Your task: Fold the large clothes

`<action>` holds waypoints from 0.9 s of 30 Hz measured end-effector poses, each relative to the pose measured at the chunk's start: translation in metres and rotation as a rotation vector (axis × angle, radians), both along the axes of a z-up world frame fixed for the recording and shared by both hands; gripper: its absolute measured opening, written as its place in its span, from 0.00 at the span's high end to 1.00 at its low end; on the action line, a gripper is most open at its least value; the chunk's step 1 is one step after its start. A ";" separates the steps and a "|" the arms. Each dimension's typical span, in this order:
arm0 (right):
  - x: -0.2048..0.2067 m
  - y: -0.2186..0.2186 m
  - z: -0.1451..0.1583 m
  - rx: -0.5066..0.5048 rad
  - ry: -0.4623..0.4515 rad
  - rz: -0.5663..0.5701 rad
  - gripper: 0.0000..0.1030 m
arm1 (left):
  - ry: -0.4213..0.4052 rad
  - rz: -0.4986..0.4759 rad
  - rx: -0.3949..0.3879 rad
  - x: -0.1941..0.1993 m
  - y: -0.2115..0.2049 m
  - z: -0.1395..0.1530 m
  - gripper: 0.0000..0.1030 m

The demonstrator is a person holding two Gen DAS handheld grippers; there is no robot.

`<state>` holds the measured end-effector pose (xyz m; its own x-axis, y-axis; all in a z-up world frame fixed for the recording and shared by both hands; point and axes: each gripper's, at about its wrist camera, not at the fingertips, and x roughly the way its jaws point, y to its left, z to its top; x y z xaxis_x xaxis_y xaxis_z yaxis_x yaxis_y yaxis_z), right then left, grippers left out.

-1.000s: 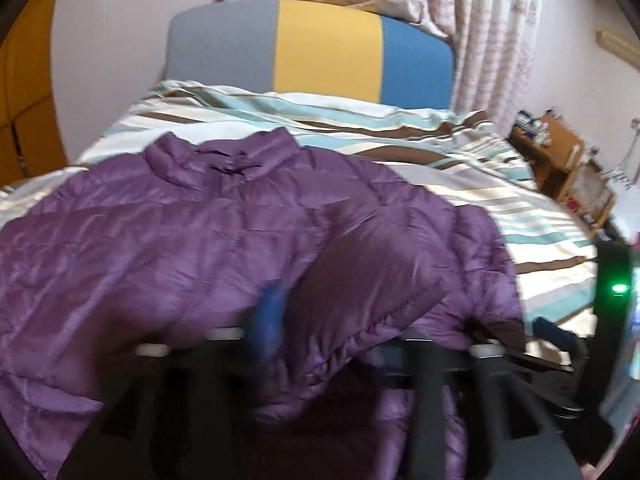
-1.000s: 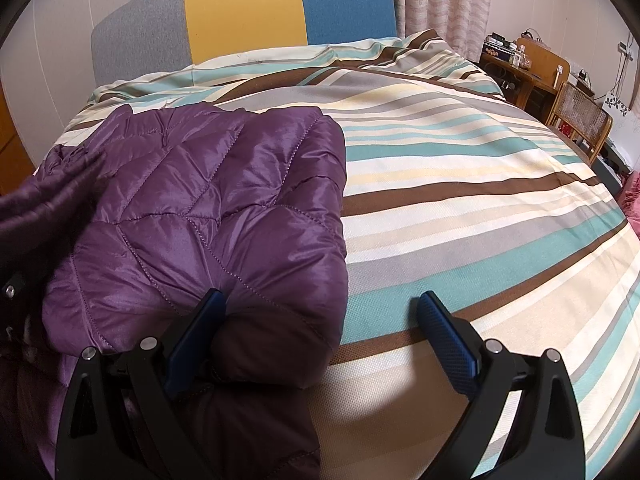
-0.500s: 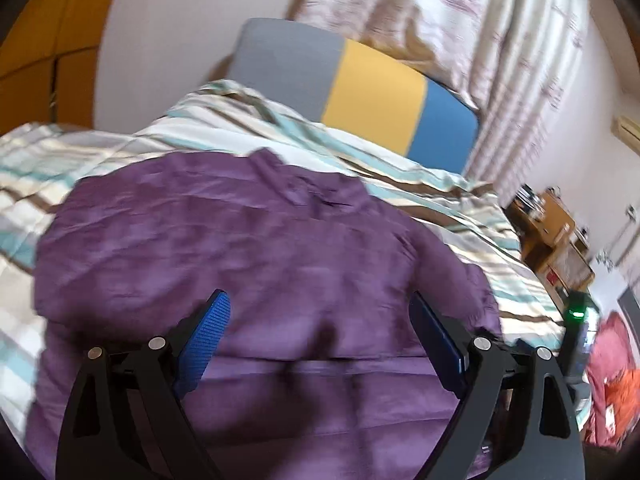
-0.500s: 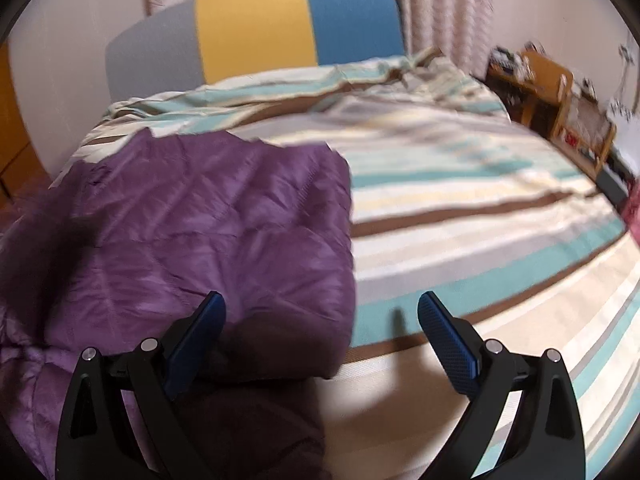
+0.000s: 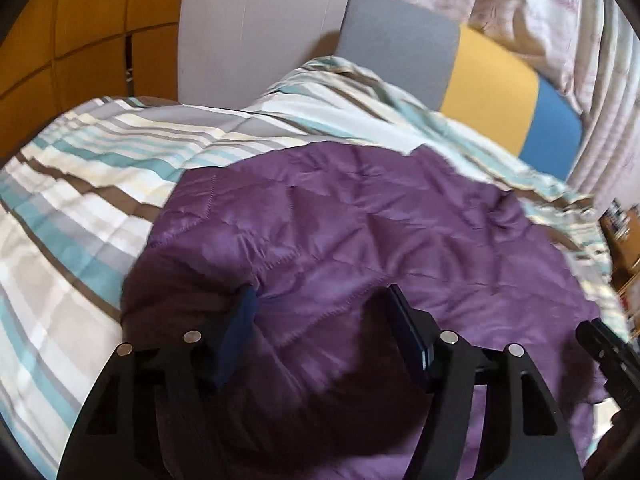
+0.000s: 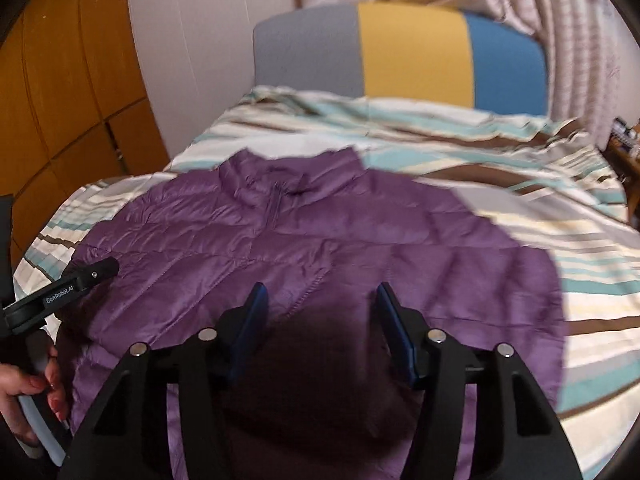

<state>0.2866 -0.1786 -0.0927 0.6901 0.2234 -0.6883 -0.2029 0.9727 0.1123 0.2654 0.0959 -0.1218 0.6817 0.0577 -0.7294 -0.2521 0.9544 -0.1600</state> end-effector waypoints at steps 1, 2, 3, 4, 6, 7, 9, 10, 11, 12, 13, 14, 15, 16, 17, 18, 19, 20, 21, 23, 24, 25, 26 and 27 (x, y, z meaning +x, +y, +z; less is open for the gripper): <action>0.007 0.004 -0.010 -0.011 0.029 -0.009 0.48 | 0.011 -0.004 0.011 0.002 0.003 -0.004 0.35; 0.011 0.005 -0.018 -0.022 0.049 -0.015 0.47 | 0.024 -0.008 0.015 0.004 0.005 -0.009 0.35; 0.015 0.007 -0.027 -0.033 0.069 -0.020 0.47 | 0.032 -0.008 0.018 0.004 0.006 -0.013 0.35; 0.019 0.008 -0.040 -0.033 0.083 -0.019 0.46 | 0.035 -0.004 0.018 0.005 0.008 -0.017 0.35; 0.017 0.004 -0.051 -0.023 0.075 -0.024 0.46 | 0.045 0.002 0.024 0.008 0.008 -0.022 0.35; 0.017 0.004 -0.053 -0.032 0.071 -0.028 0.46 | 0.052 0.004 0.043 0.010 0.006 -0.024 0.35; 0.017 0.010 -0.054 -0.075 0.063 -0.034 0.46 | 0.063 0.003 0.065 0.013 0.003 -0.024 0.35; 0.017 0.011 -0.054 -0.081 0.059 -0.034 0.46 | 0.065 -0.001 0.067 0.012 0.003 -0.024 0.35; 0.016 0.011 -0.055 -0.078 0.058 -0.035 0.46 | 0.068 -0.002 0.074 0.011 0.002 -0.022 0.35; 0.016 0.010 -0.055 -0.072 0.057 -0.035 0.46 | 0.073 -0.006 0.095 0.009 -0.001 -0.017 0.34; 0.016 0.009 -0.056 -0.068 0.056 -0.036 0.45 | 0.072 -0.011 0.111 0.007 -0.003 -0.013 0.31; 0.017 0.008 -0.055 -0.068 0.055 -0.036 0.44 | 0.070 -0.014 0.124 0.002 -0.006 -0.008 0.22; 0.016 0.007 -0.055 -0.070 0.053 -0.036 0.44 | 0.063 -0.015 0.134 -0.003 -0.008 -0.003 0.15; 0.017 0.008 -0.055 -0.072 0.051 -0.037 0.44 | 0.044 -0.018 0.137 -0.009 -0.010 0.003 0.15; 0.015 0.008 -0.054 -0.074 0.050 -0.038 0.44 | 0.027 -0.021 0.133 -0.012 -0.010 0.008 0.15; 0.014 0.009 -0.054 -0.077 0.049 -0.038 0.43 | 0.014 -0.019 0.128 -0.014 -0.009 0.013 0.15; 0.013 0.009 -0.053 -0.080 0.047 -0.040 0.43 | 0.002 -0.008 0.123 -0.014 -0.007 0.018 0.15; 0.013 0.008 -0.053 -0.083 0.045 -0.042 0.42 | -0.002 0.002 0.118 -0.012 -0.003 0.021 0.15; 0.012 0.009 -0.053 -0.084 0.045 -0.044 0.42 | 0.000 0.018 0.113 -0.007 0.001 0.023 0.15; 0.011 0.009 -0.052 -0.084 0.044 -0.046 0.41 | 0.025 0.073 0.089 0.006 0.017 0.022 0.15; 0.011 0.009 -0.052 -0.084 0.044 -0.046 0.41 | 0.036 0.093 0.077 0.010 0.021 0.021 0.15; 0.011 0.009 -0.053 -0.084 0.044 -0.047 0.41 | 0.058 0.123 0.062 0.017 0.030 0.016 0.15; 0.011 0.009 -0.052 -0.084 0.044 -0.046 0.41 | 0.082 0.141 0.052 0.024 0.036 0.011 0.15; 0.011 0.009 -0.052 -0.084 0.045 -0.046 0.40 | 0.106 0.156 0.046 0.030 0.043 0.002 0.15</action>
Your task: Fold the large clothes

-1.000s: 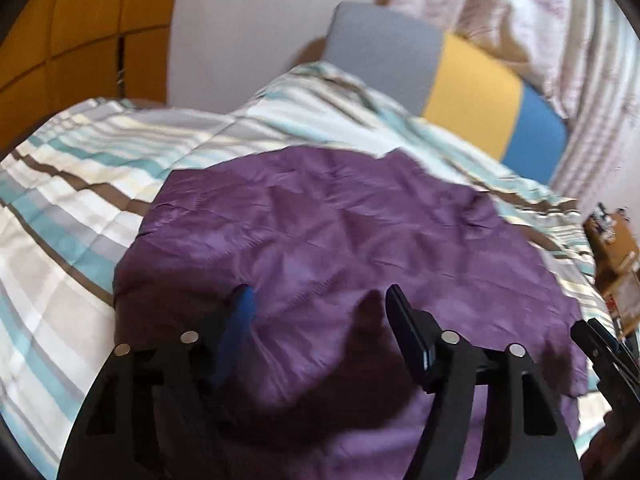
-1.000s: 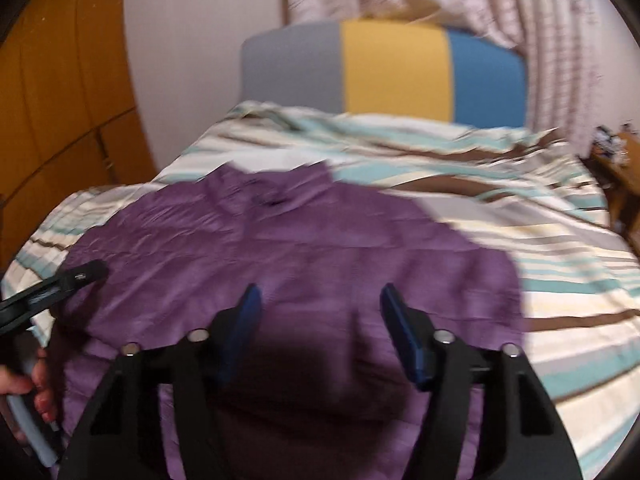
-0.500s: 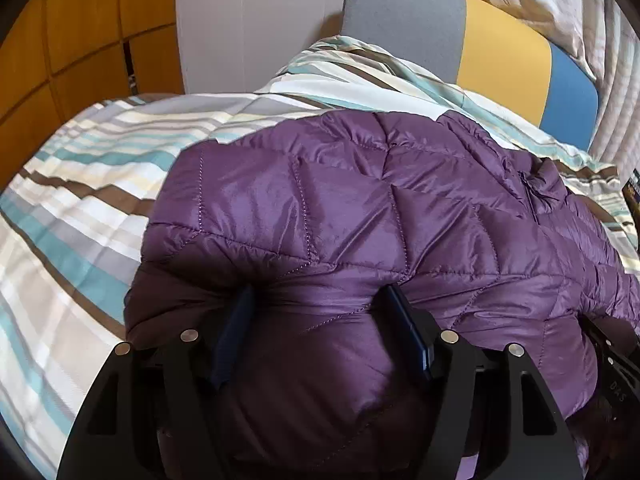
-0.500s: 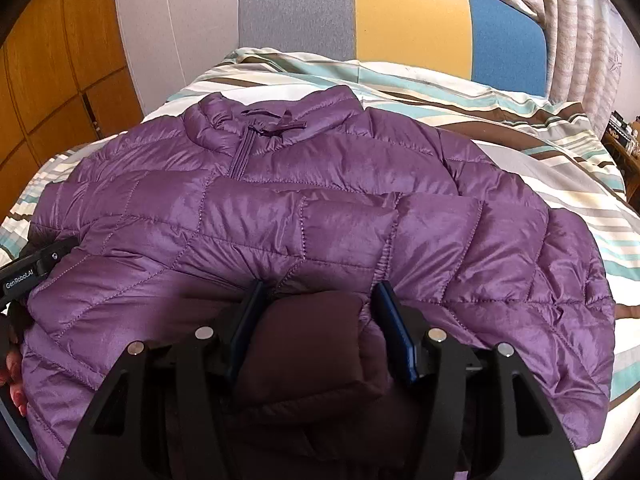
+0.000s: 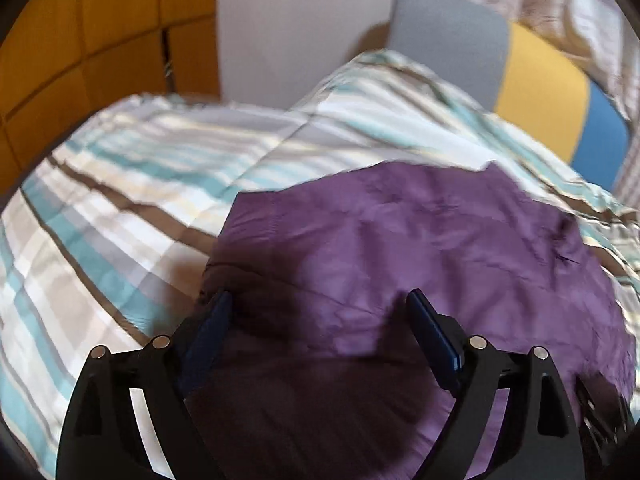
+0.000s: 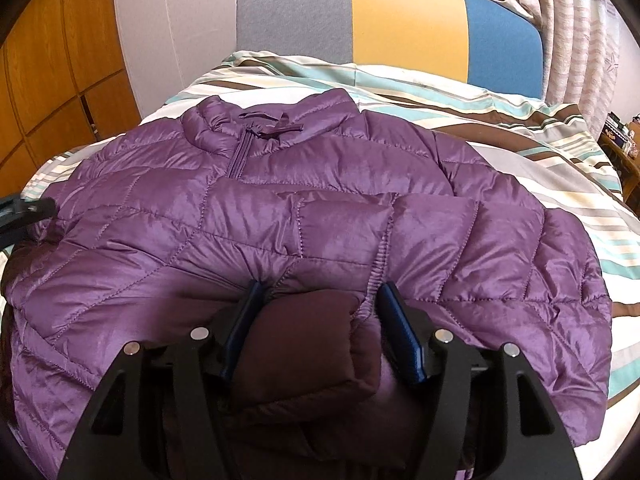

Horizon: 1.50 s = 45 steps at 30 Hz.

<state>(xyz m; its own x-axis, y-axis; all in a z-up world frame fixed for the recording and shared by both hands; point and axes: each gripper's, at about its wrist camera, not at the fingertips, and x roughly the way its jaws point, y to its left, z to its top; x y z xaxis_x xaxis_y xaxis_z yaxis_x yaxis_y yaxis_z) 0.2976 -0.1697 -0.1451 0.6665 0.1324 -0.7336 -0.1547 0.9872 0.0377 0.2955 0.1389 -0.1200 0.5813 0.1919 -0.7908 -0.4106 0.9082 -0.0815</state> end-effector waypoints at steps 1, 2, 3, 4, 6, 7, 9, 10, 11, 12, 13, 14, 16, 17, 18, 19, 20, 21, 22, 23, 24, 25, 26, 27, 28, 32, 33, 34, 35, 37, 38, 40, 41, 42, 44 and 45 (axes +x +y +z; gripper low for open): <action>0.000 0.000 0.000 0.000 0.000 0.000 0.40 | 0.004 -0.002 0.008 0.002 0.002 -0.006 0.15; 0.000 0.000 0.000 0.001 0.000 0.001 0.40 | 0.004 -0.018 0.031 0.004 0.001 -0.013 0.14; 0.000 0.000 0.000 0.001 -0.001 0.002 0.39 | 0.000 -0.043 0.067 0.005 -0.002 -0.020 0.13; 0.000 -0.001 0.000 0.003 0.000 0.002 0.39 | -0.006 -0.051 0.086 0.005 -0.005 -0.025 0.13; 0.000 -0.001 -0.001 0.003 0.000 0.001 0.39 | -0.009 -0.039 0.093 0.006 -0.005 -0.027 0.12; 0.000 -0.001 -0.001 0.001 -0.001 0.001 0.38 | -0.011 -0.037 0.095 0.007 -0.005 -0.028 0.12; 0.000 0.000 -0.002 -0.006 -0.003 -0.001 0.38 | -0.014 -0.038 0.090 0.007 -0.005 -0.028 0.12; 0.000 0.000 -0.002 -0.008 -0.004 -0.001 0.38 | -0.016 -0.038 0.085 0.007 -0.005 -0.027 0.12; 0.000 0.000 -0.002 -0.008 -0.004 -0.001 0.38 | -0.018 -0.039 0.081 0.007 -0.004 -0.027 0.11; 0.001 0.000 -0.002 -0.007 -0.003 -0.001 0.37 | -0.019 -0.039 0.080 0.007 -0.004 -0.027 0.10; 0.001 -0.001 -0.001 -0.005 -0.002 -0.003 0.36 | -0.019 -0.036 0.089 0.005 -0.005 -0.025 0.08; 0.001 -0.001 -0.001 -0.004 -0.003 -0.005 0.36 | -0.017 -0.033 0.096 0.004 -0.006 -0.024 0.04; -0.001 -0.002 0.000 0.002 -0.005 -0.010 0.32 | -0.021 -0.037 0.102 -0.008 -0.009 -0.018 0.03; -0.001 -0.004 0.000 0.008 -0.006 -0.012 0.32 | -0.028 -0.047 0.100 -0.015 -0.012 -0.014 0.03; -0.001 -0.005 0.001 0.013 -0.007 -0.014 0.30 | -0.037 -0.056 0.100 -0.021 -0.014 -0.011 0.03; -0.001 -0.006 0.001 0.013 -0.008 -0.017 0.29 | -0.056 -0.065 0.104 -0.031 -0.016 -0.008 0.03; -0.002 -0.006 0.002 0.008 -0.014 -0.021 0.28 | -0.071 -0.071 0.110 -0.039 -0.019 -0.006 0.03; -0.003 -0.006 0.003 0.005 -0.020 -0.023 0.26 | -0.079 -0.077 0.114 -0.044 -0.021 -0.005 0.03; -0.005 -0.007 0.003 0.010 -0.026 -0.022 0.25 | -0.082 -0.085 0.114 -0.050 -0.022 -0.006 0.03; -0.006 -0.009 0.004 0.026 -0.031 -0.020 0.24 | -0.075 -0.090 0.107 -0.055 -0.023 -0.010 0.03; -0.008 -0.012 0.005 0.046 -0.034 -0.017 0.23 | -0.063 -0.088 0.090 -0.058 -0.022 -0.014 0.03; -0.008 -0.014 0.006 0.060 -0.033 -0.014 0.22 | -0.059 -0.088 0.076 -0.059 -0.022 -0.015 0.03; -0.010 -0.018 0.007 0.079 -0.024 -0.006 0.22 | -0.060 -0.089 0.062 -0.060 -0.020 -0.014 0.03; -0.010 -0.020 0.008 0.094 -0.017 0.001 0.22 | -0.063 -0.092 0.052 -0.060 -0.018 -0.013 0.03; -0.012 -0.024 0.009 0.114 -0.007 0.016 0.22 | -0.065 -0.096 0.039 -0.061 -0.017 -0.010 0.03; -0.016 -0.038 0.019 0.176 0.020 0.064 0.23 | -0.083 -0.112 0.038 -0.061 -0.016 0.008 0.03; -0.015 -0.043 0.023 0.198 0.024 0.080 0.23 | -0.103 -0.118 0.041 -0.060 -0.016 0.013 0.03; -0.014 -0.046 0.026 0.208 0.024 0.087 0.23 | -0.131 -0.125 0.037 -0.056 -0.014 0.021 0.03; -0.009 -0.051 0.032 0.212 0.014 0.089 0.23 | -0.152 -0.133 0.027 -0.052 -0.013 0.027 0.03; 0.003 -0.061 0.043 0.207 -0.009 0.073 0.22 | -0.170 -0.153 -0.008 -0.032 -0.012 0.037 0.03; 0.009 -0.065 0.046 0.211 -0.010 0.069 0.22 | -0.165 -0.155 -0.015 -0.021 -0.012 0.039 0.03; 0.032 -0.073 0.053 0.223 0.000 0.060 0.21 | -0.149 -0.161 -0.021 0.009 -0.014 0.043 0.03; 0.044 -0.074 0.055 0.220 0.007 0.057 0.20 | -0.138 -0.170 -0.020 0.023 -0.015 0.043 0.03; 0.053 -0.074 0.056 0.213 0.013 0.055 0.19 | -0.124 -0.185 -0.006 0.042 -0.019 0.042 0.03; 0.080 -0.070 0.059 0.185 0.023 0.060 0.19 | -0.096 -0.215 0.032 0.069 -0.026 0.039 0.03; 0.088 -0.068 0.060 0.179 0.025 0.067 0.18 | -0.091 -0.229 0.059 0.083 -0.030 0.037 0.03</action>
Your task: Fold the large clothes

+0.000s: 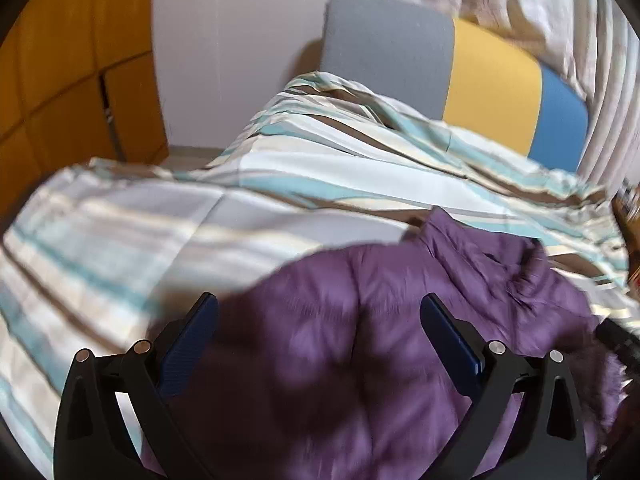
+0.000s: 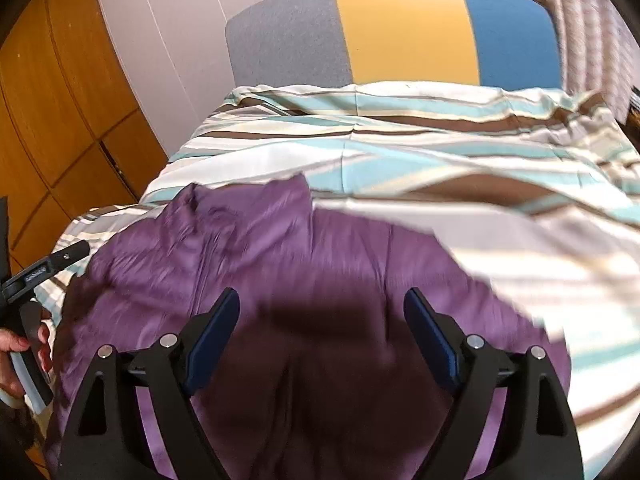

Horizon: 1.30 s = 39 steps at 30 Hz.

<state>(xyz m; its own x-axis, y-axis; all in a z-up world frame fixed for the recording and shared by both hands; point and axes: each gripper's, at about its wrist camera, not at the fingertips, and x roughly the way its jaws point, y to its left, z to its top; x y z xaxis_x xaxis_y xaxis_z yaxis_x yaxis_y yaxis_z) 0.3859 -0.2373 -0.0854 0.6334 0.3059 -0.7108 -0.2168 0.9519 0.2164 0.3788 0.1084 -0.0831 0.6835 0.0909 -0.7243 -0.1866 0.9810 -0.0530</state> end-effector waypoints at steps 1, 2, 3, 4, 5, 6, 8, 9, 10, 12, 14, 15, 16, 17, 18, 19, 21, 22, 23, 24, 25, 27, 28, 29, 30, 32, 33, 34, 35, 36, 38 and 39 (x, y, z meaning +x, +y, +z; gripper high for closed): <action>0.013 0.006 0.001 -0.010 0.004 0.017 0.18 | 0.001 -0.021 0.007 0.010 -0.002 -0.001 0.03; 0.022 0.010 0.000 -0.016 0.008 0.030 0.18 | 0.013 -0.046 0.015 0.023 -0.007 -0.004 0.03; 0.033 0.017 -0.001 -0.024 0.011 0.049 0.18 | 0.018 -0.072 0.024 0.035 -0.012 -0.006 0.03; 0.042 0.023 -0.002 -0.032 0.012 0.062 0.18 | 0.019 -0.095 0.038 0.045 -0.017 -0.008 0.03; 0.052 0.028 -0.004 -0.038 0.017 0.071 0.18 | 0.023 -0.111 0.054 0.052 -0.021 -0.009 0.03; 0.059 0.031 -0.006 -0.038 0.024 0.077 0.18 | 0.029 -0.127 0.076 0.060 -0.025 -0.011 0.03; 0.075 0.038 -0.013 -0.023 0.043 0.081 0.18 | 0.033 -0.163 0.085 0.075 -0.032 -0.015 0.03; 0.084 0.040 -0.016 -0.006 0.057 0.079 0.18 | 0.037 -0.183 0.056 0.083 -0.034 -0.018 0.03; 0.091 0.042 -0.018 0.010 0.069 0.073 0.18 | 0.047 -0.200 0.012 0.088 -0.036 -0.019 0.03; 0.105 0.046 -0.023 0.021 0.097 0.058 0.19 | 0.070 -0.224 -0.067 0.100 -0.042 -0.023 0.03; 0.115 0.048 -0.033 0.024 0.151 0.035 0.33 | 0.099 -0.219 -0.107 0.110 -0.049 -0.030 0.03; 0.118 0.048 -0.039 0.031 0.177 0.031 0.52 | 0.140 -0.213 -0.126 0.118 -0.053 -0.037 0.07; 0.120 0.049 -0.041 0.030 0.189 0.035 0.63 | 0.175 -0.207 -0.126 0.123 -0.059 -0.044 0.16; 0.117 0.050 -0.042 0.018 0.187 0.048 0.65 | 0.216 -0.205 -0.101 0.125 -0.065 -0.053 0.40; 0.115 0.052 -0.041 0.001 0.179 0.057 0.72 | 0.221 -0.219 -0.077 0.125 -0.071 -0.056 0.48; 0.112 0.053 -0.038 -0.010 0.174 0.063 0.77 | 0.202 -0.226 -0.068 0.121 -0.073 -0.053 0.55; 0.104 0.049 -0.026 -0.009 0.147 0.071 0.81 | 0.182 -0.240 -0.072 0.112 -0.074 -0.044 0.72; 0.098 0.046 -0.018 0.002 0.125 0.076 0.82 | 0.163 -0.239 -0.085 0.107 -0.072 -0.038 0.74; 0.093 0.044 -0.011 0.015 0.109 0.080 0.83 | 0.124 -0.241 -0.112 0.098 -0.068 -0.028 0.75; 0.084 0.042 -0.003 0.034 0.084 0.086 0.84 | 0.076 -0.245 -0.132 0.087 -0.065 -0.018 0.76; 0.077 0.040 0.004 0.046 0.066 0.091 0.84 | 0.048 -0.248 -0.135 0.077 -0.065 -0.011 0.76; 0.051 0.036 0.022 0.090 0.022 0.105 0.85 | -0.037 -0.272 -0.141 0.048 -0.064 0.009 0.77; 0.036 0.034 0.031 0.106 -0.002 0.113 0.85 | -0.070 -0.280 -0.134 0.034 -0.066 0.015 0.77; 0.021 0.033 0.038 0.109 -0.026 0.122 0.85 | -0.104 -0.288 -0.130 0.019 -0.068 0.022 0.77; 0.007 0.033 0.043 0.108 -0.050 0.130 0.85 | -0.148 -0.292 -0.132 0.001 -0.069 0.028 0.77; -0.026 0.036 0.051 0.098 -0.099 0.153 0.85 | -0.205 -0.294 -0.112 -0.033 -0.072 0.033 0.77; -0.040 0.037 0.053 0.090 -0.116 0.160 0.85 | -0.245 -0.291 -0.110 -0.056 -0.074 0.034 0.77; -0.054 0.038 0.053 0.075 -0.136 0.165 0.85 | -0.259 -0.290 -0.107 -0.066 -0.079 0.033 0.77; -0.073 0.040 0.051 0.054 -0.153 0.171 0.85 | -0.273 -0.288 -0.103 -0.084 -0.082 0.030 0.77; -0.087 0.041 0.048 0.044 -0.166 0.175 0.85 | -0.284 -0.283 -0.106 -0.094 -0.083 0.026 0.77; -0.120 0.042 0.035 0.033 -0.187 0.176 0.85 | -0.288 -0.270 -0.115 -0.123 -0.086 0.013 0.77; -0.130 0.042 0.030 0.029 -0.194 0.171 0.85 | -0.285 -0.261 -0.114 -0.134 -0.088 0.006 0.77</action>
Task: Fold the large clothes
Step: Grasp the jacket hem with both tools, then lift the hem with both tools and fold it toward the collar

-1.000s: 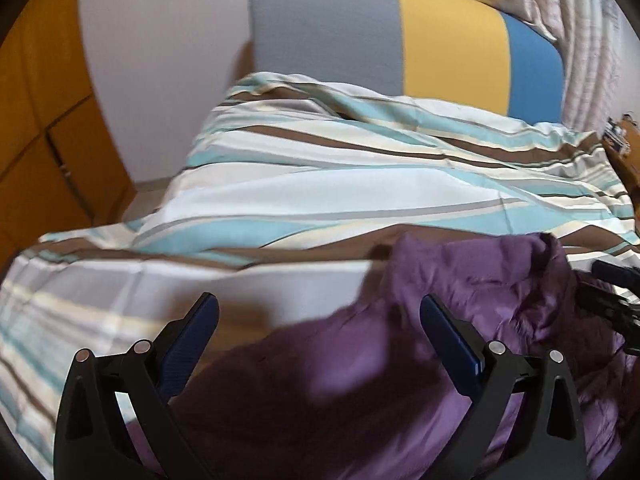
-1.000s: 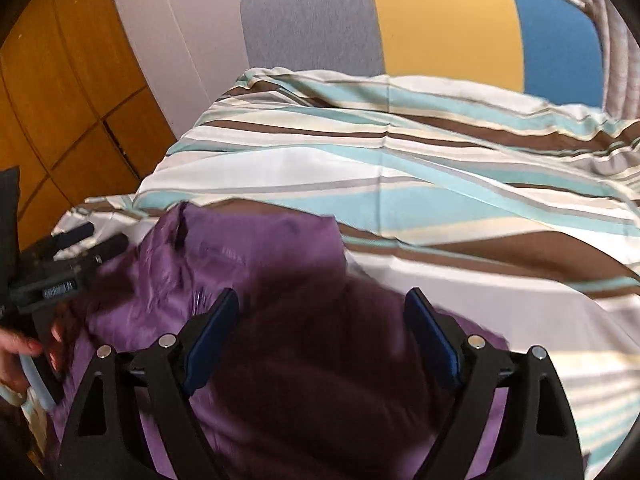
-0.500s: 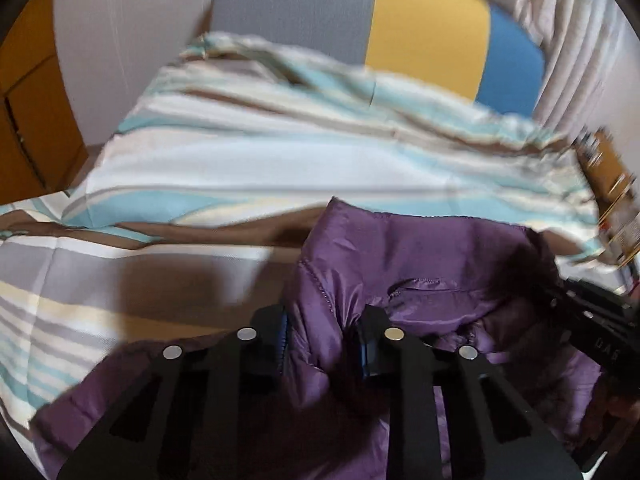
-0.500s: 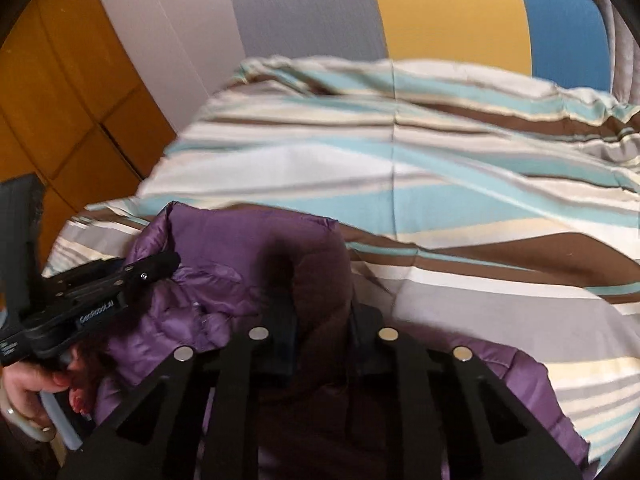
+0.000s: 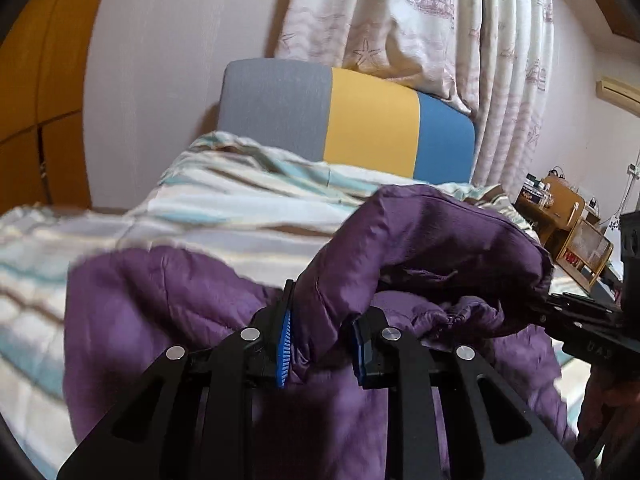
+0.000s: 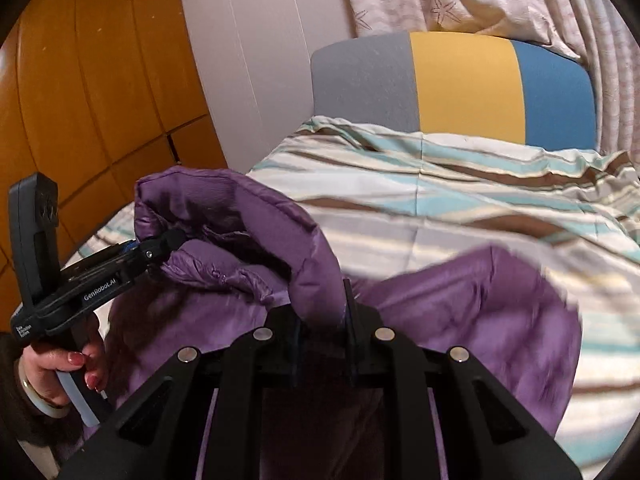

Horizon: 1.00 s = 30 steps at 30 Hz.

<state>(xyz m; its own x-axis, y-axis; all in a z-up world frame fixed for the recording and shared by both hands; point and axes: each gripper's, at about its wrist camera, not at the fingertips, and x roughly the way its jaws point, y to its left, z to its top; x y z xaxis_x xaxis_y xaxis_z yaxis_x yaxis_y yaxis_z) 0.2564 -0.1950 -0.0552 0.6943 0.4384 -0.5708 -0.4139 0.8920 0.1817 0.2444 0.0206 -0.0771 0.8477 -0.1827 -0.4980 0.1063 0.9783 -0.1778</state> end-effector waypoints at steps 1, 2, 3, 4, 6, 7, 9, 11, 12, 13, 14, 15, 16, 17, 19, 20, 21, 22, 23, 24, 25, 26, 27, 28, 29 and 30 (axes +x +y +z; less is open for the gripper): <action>-0.013 0.001 -0.008 -0.005 -0.017 -0.004 0.85 | 0.007 0.003 0.000 -0.006 0.000 -0.005 0.77; -0.022 0.004 -0.014 -0.019 -0.032 -0.004 0.85 | 0.022 0.002 0.003 -0.011 -0.001 -0.011 0.77; -0.031 0.008 -0.023 -0.054 -0.047 -0.010 0.85 | 0.040 0.003 0.000 -0.019 -0.002 -0.018 0.77; -0.037 0.013 -0.032 -0.080 -0.048 -0.014 0.85 | 0.051 0.005 -0.014 -0.025 -0.001 -0.022 0.76; -0.042 0.019 -0.041 -0.109 -0.052 -0.017 0.85 | 0.069 0.008 -0.037 -0.035 0.004 -0.020 0.63; -0.045 0.021 -0.041 -0.122 -0.065 -0.021 0.85 | 0.073 0.019 -0.049 -0.045 0.009 -0.017 0.59; -0.045 0.022 -0.039 -0.139 -0.077 -0.021 0.84 | 0.058 0.050 -0.079 -0.058 0.016 -0.007 0.42; -0.047 0.025 -0.044 -0.161 -0.081 -0.011 0.84 | -0.034 0.120 -0.157 -0.075 0.030 0.014 0.37; -0.047 0.027 -0.047 -0.175 -0.076 -0.006 0.84 | -0.076 0.158 -0.192 -0.078 0.036 0.026 0.32; -0.047 0.028 -0.048 -0.181 -0.077 -0.006 0.84 | -0.099 0.189 -0.219 -0.074 0.040 0.036 0.30; -0.049 0.028 -0.050 -0.184 -0.078 -0.007 0.84 | -0.109 0.211 -0.249 -0.067 0.042 0.045 0.28; -0.049 0.028 -0.051 -0.187 -0.076 -0.008 0.84 | -0.099 0.220 -0.264 -0.054 0.042 0.054 0.28; -0.048 0.028 -0.052 -0.189 -0.076 -0.009 0.84 | -0.088 0.223 -0.263 -0.044 0.041 0.058 0.28; -0.050 0.027 -0.053 -0.190 -0.077 -0.010 0.84 | -0.068 0.216 -0.252 -0.030 0.035 0.062 0.28; -0.049 0.028 -0.055 -0.193 -0.071 -0.012 0.84 | -0.001 0.160 -0.209 -0.005 0.020 0.061 0.28; -0.051 0.027 -0.055 -0.193 -0.071 -0.013 0.83 | 0.017 0.138 -0.192 -0.001 0.014 0.059 0.28; -0.053 0.026 -0.055 -0.191 -0.069 -0.014 0.83 | 0.044 0.097 -0.159 0.002 0.004 0.053 0.28; -0.053 0.025 -0.056 -0.187 -0.066 -0.016 0.83 | 0.064 0.068 -0.122 0.001 -0.003 0.045 0.28; -0.050 0.025 -0.056 -0.181 -0.063 -0.018 0.83 | 0.079 0.051 -0.086 -0.003 -0.009 0.037 0.28; -0.049 0.024 -0.055 -0.175 -0.061 -0.020 0.82 | 0.090 0.039 -0.054 -0.009 -0.014 0.027 0.28; -0.048 0.022 -0.055 -0.168 -0.057 -0.023 0.81 | 0.101 0.032 -0.043 -0.016 -0.017 0.018 0.28; -0.049 0.021 -0.055 -0.163 -0.053 -0.025 0.78 | 0.116 0.029 -0.039 -0.023 -0.018 0.007 0.28; -0.050 0.019 -0.054 -0.159 -0.048 -0.027 0.76 | 0.133 0.030 -0.033 -0.027 -0.018 -0.001 0.28; -0.052 0.016 -0.052 -0.149 -0.040 -0.027 0.71 | 0.159 0.039 -0.020 -0.030 -0.018 -0.014 0.28; -0.055 0.013 -0.050 -0.139 -0.034 -0.026 0.66 | 0.171 0.044 -0.007 -0.034 -0.018 -0.023 0.28; -0.062 0.008 -0.048 -0.123 -0.023 -0.025 0.54 | 0.184 0.044 0.013 -0.036 -0.018 -0.034 0.28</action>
<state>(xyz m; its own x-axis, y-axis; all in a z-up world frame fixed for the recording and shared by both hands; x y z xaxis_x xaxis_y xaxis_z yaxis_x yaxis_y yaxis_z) 0.1948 -0.1874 -0.1032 0.7177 0.3482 -0.6030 -0.3938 0.9172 0.0609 0.2082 0.0027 -0.1108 0.7491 -0.1396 -0.6476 0.0298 0.9836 -0.1776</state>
